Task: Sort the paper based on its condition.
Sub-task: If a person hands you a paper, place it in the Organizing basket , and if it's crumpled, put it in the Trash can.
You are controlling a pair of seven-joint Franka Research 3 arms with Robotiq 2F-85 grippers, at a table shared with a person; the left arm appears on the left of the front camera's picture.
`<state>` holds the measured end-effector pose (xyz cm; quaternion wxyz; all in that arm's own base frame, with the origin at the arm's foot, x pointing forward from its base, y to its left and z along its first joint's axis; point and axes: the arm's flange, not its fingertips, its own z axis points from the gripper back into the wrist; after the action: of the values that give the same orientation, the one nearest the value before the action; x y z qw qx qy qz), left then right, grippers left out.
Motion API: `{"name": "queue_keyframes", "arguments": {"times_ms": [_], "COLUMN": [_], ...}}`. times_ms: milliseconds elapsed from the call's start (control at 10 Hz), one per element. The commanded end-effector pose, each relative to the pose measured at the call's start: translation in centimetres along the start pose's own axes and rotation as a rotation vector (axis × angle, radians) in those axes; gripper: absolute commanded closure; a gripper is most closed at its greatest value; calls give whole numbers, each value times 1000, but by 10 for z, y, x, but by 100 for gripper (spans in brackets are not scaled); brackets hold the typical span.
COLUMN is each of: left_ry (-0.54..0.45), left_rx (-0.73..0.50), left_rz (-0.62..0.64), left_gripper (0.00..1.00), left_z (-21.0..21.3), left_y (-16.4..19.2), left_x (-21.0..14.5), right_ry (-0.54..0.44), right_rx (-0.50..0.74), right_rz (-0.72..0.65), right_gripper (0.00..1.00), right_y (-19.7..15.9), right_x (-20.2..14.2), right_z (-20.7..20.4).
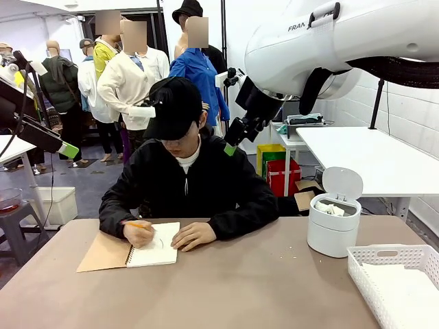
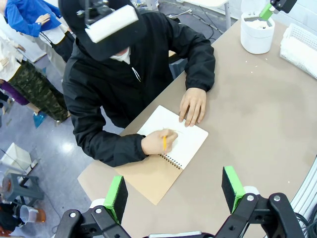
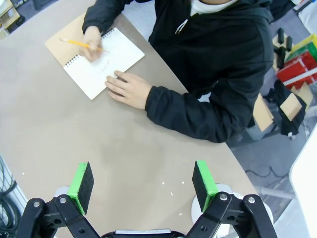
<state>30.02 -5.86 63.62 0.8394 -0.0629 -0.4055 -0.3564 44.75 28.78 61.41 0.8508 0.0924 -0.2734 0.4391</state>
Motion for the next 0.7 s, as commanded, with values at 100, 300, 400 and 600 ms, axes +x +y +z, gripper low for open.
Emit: {"name": "queue_keyframes", "arguments": {"times_ms": [100, 300, 400, 600], "left_ry": [3, 3, 3, 3], "left_rx": [5, 5, 5, 5], "left_rz": [1, 1, 1, 1], "left_gripper": [0, 0, 0, 0], "left_z": [0, 0, 0, 0], "left_y": [0, 0, 0, 0], "left_x": [0, 0, 0, 0], "right_ry": [-1, -1, -1, -1], "right_rx": [0, 0, 0, 0], "right_rz": [0, 0, 0, 0], "right_gripper": [0, 0, 0, 0], "right_y": [0, 0, 0, 0], "right_x": [0, 0, 0, 0], "right_z": [0, 0, 0, 0]}}
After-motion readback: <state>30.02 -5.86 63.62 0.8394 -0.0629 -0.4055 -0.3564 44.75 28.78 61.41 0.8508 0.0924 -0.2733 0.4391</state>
